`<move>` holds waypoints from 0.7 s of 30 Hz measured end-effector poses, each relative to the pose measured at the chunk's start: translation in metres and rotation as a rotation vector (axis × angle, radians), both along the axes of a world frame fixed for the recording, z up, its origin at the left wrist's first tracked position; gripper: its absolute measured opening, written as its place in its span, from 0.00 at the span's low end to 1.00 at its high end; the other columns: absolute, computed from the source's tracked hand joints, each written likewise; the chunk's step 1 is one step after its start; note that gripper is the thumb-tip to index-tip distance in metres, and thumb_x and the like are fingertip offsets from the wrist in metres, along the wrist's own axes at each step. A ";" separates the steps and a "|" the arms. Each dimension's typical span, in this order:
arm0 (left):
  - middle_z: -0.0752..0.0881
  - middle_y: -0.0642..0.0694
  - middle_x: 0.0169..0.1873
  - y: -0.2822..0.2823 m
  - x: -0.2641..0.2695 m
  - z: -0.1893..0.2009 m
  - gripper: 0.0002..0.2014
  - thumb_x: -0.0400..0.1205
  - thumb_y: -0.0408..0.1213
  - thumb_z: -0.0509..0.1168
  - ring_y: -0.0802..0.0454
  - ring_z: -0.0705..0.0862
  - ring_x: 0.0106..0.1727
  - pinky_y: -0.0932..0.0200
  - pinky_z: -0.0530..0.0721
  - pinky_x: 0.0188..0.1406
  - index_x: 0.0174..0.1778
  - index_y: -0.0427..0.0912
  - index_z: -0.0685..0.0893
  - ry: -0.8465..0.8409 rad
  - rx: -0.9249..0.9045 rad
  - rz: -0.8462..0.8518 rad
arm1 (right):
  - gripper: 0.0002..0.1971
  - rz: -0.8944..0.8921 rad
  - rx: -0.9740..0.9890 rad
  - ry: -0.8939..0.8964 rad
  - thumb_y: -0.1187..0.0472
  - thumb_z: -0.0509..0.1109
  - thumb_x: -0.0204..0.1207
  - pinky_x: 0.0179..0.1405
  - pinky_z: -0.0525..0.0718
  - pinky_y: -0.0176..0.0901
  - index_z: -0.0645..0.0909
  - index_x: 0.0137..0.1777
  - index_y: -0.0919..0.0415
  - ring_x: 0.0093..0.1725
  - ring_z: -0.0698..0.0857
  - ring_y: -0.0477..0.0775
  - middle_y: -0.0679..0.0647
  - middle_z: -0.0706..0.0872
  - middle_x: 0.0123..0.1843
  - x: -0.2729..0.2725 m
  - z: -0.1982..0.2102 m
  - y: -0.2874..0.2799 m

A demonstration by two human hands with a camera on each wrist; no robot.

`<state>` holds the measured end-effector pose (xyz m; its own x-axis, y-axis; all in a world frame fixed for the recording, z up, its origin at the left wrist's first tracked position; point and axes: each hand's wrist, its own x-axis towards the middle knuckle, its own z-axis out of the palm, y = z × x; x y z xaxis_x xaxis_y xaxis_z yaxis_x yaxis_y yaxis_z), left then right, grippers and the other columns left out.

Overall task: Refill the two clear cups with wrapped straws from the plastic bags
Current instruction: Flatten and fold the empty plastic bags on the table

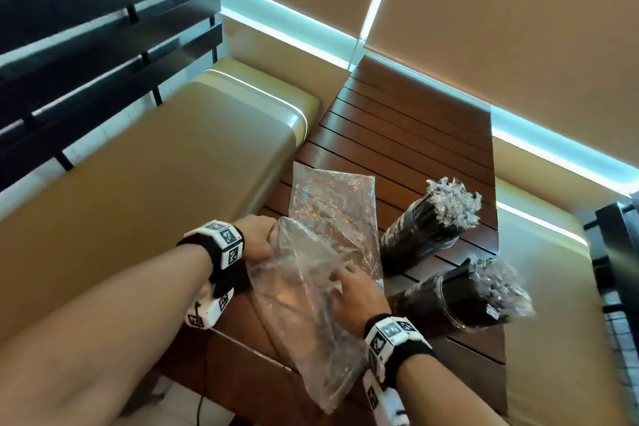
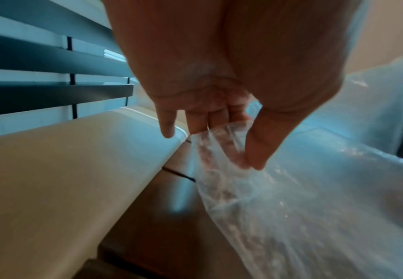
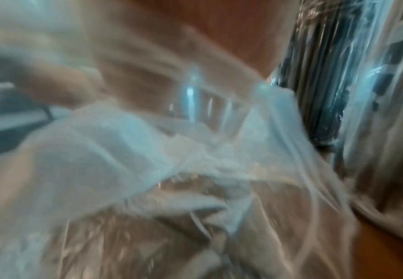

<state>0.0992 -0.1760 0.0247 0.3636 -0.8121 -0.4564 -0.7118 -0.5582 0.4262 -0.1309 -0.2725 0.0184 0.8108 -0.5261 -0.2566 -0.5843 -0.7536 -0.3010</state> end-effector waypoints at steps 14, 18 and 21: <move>0.84 0.44 0.46 -0.020 -0.027 0.201 0.20 0.78 0.34 0.70 0.42 0.83 0.47 0.50 0.82 0.47 0.62 0.49 0.70 -0.362 -0.498 -0.095 | 0.05 -0.109 -0.418 -0.325 0.62 0.66 0.77 0.35 0.73 0.43 0.77 0.47 0.50 0.42 0.85 0.60 0.47 0.80 0.44 0.045 0.198 -0.030; 0.85 0.43 0.48 -0.014 -0.037 0.240 0.18 0.76 0.25 0.65 0.41 0.82 0.52 0.49 0.83 0.45 0.60 0.46 0.79 -0.666 -0.723 -0.100 | 0.07 -0.046 -0.543 -0.713 0.65 0.72 0.73 0.33 0.71 0.40 0.81 0.50 0.58 0.36 0.76 0.52 0.50 0.79 0.46 0.032 0.220 -0.043; 0.82 0.38 0.40 -0.009 -0.050 0.225 0.14 0.67 0.20 0.70 0.36 0.80 0.44 0.48 0.82 0.33 0.46 0.37 0.84 -0.825 -0.920 -0.235 | 0.06 0.104 -0.717 -0.785 0.67 0.70 0.70 0.32 0.75 0.44 0.81 0.47 0.62 0.37 0.77 0.54 0.57 0.82 0.45 0.017 0.212 -0.042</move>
<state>0.0497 -0.1845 0.2499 0.0739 -0.7923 0.6057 -0.9930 -0.1147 -0.0288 -0.1139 -0.3142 0.2307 0.6645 -0.2652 0.6986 -0.3421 -0.9391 -0.0311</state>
